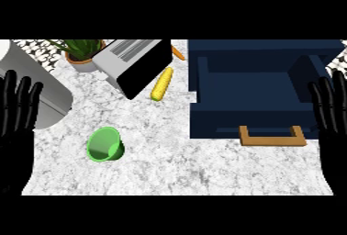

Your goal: Pick up the cup, place it into the drawer and close the drawer

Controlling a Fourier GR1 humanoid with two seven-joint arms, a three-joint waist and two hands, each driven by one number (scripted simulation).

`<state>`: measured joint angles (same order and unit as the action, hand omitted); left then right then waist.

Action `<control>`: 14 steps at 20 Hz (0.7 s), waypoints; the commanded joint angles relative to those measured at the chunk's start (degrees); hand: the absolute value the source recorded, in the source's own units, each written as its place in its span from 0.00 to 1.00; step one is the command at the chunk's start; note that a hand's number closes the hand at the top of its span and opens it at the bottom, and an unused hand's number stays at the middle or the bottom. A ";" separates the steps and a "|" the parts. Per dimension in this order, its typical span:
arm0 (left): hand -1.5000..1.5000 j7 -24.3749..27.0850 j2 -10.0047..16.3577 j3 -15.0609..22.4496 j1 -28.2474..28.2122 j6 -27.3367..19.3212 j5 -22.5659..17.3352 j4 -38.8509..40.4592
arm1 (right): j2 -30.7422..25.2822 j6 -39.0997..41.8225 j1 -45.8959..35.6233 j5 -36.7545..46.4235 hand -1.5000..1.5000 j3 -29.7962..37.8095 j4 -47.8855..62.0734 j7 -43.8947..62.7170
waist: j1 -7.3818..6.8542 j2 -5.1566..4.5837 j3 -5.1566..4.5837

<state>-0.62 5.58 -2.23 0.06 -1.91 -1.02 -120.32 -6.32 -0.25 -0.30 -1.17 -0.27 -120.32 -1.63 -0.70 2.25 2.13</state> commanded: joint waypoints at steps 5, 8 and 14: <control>0.00 0.15 -5.39 4.50 -1.25 -11.34 15.86 -0.55 | 2.04 0.22 2.36 1.87 0.00 -4.11 0.22 -0.06 | 0.79 -2.21 -2.09; 0.00 -0.78 -5.49 6.97 -1.80 -19.60 5.25 1.66 | 0.63 3.84 0.69 -5.37 0.00 -2.34 3.00 4.63 | 0.75 -2.30 -2.15; 0.00 -4.30 -5.56 14.22 3.89 -28.20 10.33 4.97 | 1.95 2.39 -1.37 -2.58 0.00 -3.89 2.06 7.25 | 0.77 -2.23 -2.13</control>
<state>-1.74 0.36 9.20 1.12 -25.37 7.39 -115.84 -5.23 2.80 -1.20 -5.48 -2.72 -118.52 3.98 0.12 0.06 0.06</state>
